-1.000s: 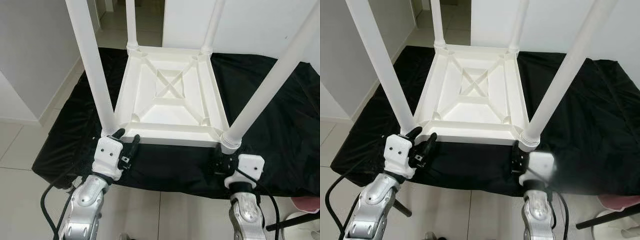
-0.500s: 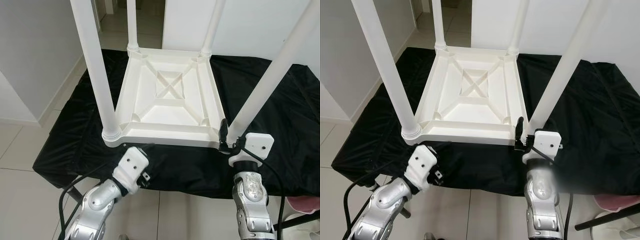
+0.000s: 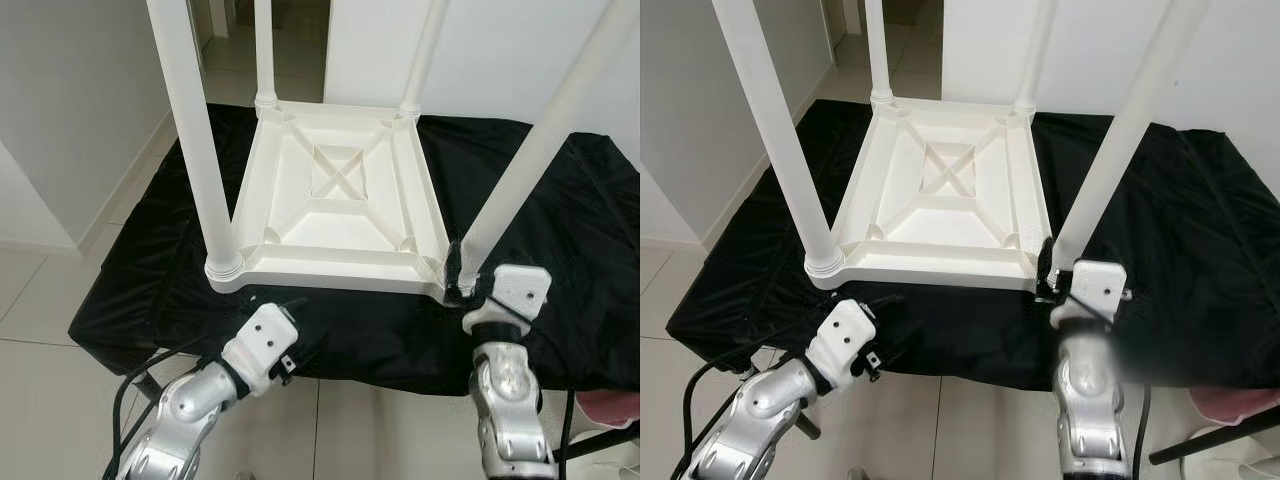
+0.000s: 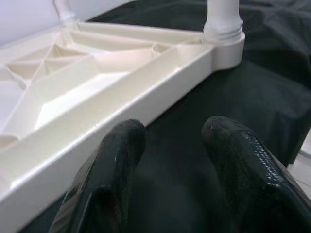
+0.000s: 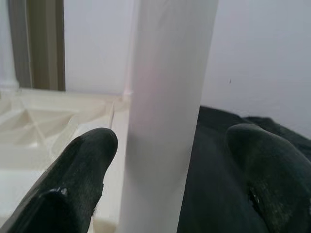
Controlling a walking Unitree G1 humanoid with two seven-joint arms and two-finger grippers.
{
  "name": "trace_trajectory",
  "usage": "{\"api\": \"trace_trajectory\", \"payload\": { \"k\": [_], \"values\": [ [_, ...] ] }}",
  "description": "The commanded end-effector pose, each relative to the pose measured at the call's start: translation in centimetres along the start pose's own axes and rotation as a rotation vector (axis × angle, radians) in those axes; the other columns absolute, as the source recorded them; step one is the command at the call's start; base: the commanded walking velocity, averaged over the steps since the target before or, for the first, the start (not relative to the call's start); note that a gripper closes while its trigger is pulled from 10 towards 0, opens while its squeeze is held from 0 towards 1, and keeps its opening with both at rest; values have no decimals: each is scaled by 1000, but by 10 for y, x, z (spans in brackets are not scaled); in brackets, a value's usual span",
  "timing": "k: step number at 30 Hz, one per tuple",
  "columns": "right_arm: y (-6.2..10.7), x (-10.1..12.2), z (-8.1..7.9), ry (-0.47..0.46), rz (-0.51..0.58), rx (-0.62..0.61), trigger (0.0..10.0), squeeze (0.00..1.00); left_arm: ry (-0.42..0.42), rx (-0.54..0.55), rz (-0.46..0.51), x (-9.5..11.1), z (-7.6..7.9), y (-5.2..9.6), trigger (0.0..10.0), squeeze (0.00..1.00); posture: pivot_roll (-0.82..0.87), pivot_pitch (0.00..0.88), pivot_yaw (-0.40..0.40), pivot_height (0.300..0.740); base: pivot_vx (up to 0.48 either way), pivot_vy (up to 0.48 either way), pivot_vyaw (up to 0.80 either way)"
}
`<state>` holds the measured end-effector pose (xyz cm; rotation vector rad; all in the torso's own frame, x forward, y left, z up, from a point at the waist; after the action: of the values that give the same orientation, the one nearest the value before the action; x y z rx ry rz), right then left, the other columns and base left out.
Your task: Building children table
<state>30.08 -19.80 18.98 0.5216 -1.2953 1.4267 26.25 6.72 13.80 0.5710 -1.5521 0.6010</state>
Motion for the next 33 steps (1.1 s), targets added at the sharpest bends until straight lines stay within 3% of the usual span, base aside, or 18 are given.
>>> {"api": "trace_trajectory", "payload": {
  "k": [1, 6, 13, 14, 15, 16, 21, 22, 28, 33],
  "values": [
    [-9, -3, 2, -1, -21, 13, 10000, 0, 24, -118, -30, -3, 10, -4, 10000, 0, -45, 61, -5, 740, 0, 0, 0],
    [-28, 5, 0, 3, 2, 31, 10000, 0, 32, -130, -12, 2, 11, -9, 10000, 0, -49, 65, -1, 740, 0, 0, 0],
    [-37, 9, -2, 3, 10, 45, 10000, 0, 31, -132, -8, 4, 11, -11, 10000, 0, -51, 66, -5, 740, 0, 0, 0],
    [-41, 11, -4, 4, 10, 54, 4157, 0, 32, -131, -7, 4, 11, -13, 10000, 0, -51, 67, -8, 740, 0, 0, 0],
    [-41, 11, -4, 4, 10, 54, 4157, 0, 32, -131, -7, 4, 11, -13, 10000, 0, -51, 67, -8, 740, 0, 0, 0],
    [-44, 12, -6, 9, 10, 71, 0, 0, 35, -130, -4, 4, 12, -14, 10000, 0, -51, 67, -12, 740, 0, 0, 0],
    [-45, 8, -10, 12, -25, 105, 0, 0, 42, -131, -4, 4, 14, -16, 10000, 0, -50, 67, -14, 740, 0, 0, 0],
    [-45, 5, -11, 8, -40, 108, 10000, 0, 44, -133, -4, 4, 15, -16, 10000, 0, -50, 67, -14, 740, 0, 0, 0],
    [-44, 0, -12, 13, -64, 113, 10000, 0, 47, -136, -3, 5, 14, -16, 10000, 0, -49, 68, -15, 740, 0, 0, 0],
    [-39, -11, -22, -5, -122, 160, 10000, 0, 41, -133, -3, 6, 12, -17, 10000, 0, -48, 69, -10, 740, 0, 0, 0]
  ]
}}
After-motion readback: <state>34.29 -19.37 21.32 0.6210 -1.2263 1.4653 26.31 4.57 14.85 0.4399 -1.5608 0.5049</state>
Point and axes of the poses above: a point about 5 cm out from each wrist's last joint towards the gripper, its own y axis pointing back from the gripper into the wrist, its own x axis along the axis of the wrist's last joint, z = x × y, the point moved 3 cm from there along -y, pointing out of the wrist towards the gripper, and after that the axes turned 15 degrees about y, right-handed, at the moved point
